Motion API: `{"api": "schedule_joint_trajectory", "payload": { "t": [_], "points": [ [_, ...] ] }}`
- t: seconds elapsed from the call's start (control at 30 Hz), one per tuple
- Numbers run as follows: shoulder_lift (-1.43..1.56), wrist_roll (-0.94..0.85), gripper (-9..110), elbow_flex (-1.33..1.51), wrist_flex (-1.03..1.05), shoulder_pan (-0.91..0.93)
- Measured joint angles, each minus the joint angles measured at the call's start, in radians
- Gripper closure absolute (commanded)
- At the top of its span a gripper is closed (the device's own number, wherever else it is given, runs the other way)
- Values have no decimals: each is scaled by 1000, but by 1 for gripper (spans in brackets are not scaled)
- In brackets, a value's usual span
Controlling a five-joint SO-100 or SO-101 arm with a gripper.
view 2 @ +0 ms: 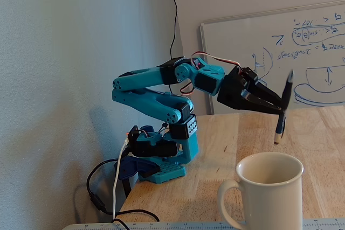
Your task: Grasp a pen and put it in a mug.
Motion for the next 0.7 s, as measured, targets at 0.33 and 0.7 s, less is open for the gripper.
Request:
{"api": "schedule_joint_trajectory", "payload": {
  "t": [0.33, 0.7],
  "points": [
    [276, -133, 100, 55, -6, 130],
    [330, -140, 100, 201, -293, 298]
  ]
}}
